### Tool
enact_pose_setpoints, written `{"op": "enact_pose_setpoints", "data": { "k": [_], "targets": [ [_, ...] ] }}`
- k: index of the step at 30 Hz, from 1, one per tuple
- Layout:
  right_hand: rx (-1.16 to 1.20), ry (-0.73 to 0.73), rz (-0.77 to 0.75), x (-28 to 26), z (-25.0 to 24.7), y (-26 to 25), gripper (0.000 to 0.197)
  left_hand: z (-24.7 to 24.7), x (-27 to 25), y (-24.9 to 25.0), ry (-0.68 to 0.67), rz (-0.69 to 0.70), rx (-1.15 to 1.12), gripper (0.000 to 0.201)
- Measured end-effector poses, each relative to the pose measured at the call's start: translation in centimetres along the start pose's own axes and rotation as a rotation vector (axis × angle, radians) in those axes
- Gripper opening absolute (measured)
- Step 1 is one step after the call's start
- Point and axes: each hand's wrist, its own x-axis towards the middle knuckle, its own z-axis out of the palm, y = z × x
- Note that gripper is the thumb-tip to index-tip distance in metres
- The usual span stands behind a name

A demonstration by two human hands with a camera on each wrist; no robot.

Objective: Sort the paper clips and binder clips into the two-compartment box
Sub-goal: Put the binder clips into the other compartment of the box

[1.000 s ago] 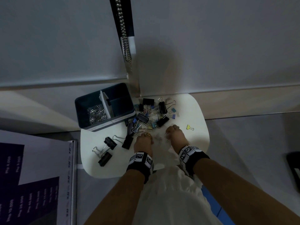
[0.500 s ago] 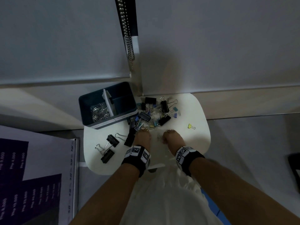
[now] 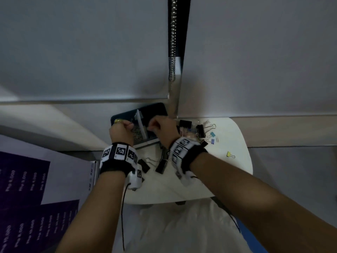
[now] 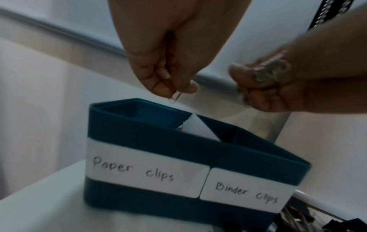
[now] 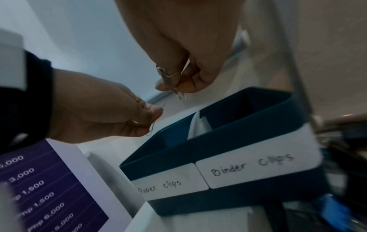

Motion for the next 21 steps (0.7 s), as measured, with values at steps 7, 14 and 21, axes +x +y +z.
{"op": "enact_pose_setpoints", "data": {
  "k": [7,14,21],
  "targets": [
    [-0.018,-0.133,-0.053,4.0,5.2,-1.3,0.013,1.0,1.8,-3.2,0.066,-0.076,0.136,0.022],
    [-0.237,-0.29,-0.234,3.5,3.9,1.0,0.029,0.8,1.2,-3.8,0.051,0.175,0.152,0.022],
    [-0.34,-0.224,-0.236,-2.5,-5.8,7.3,0.015,4.6,-7.1,0.2,-0.009,0.381,0.057,0.015]
  ]
}}
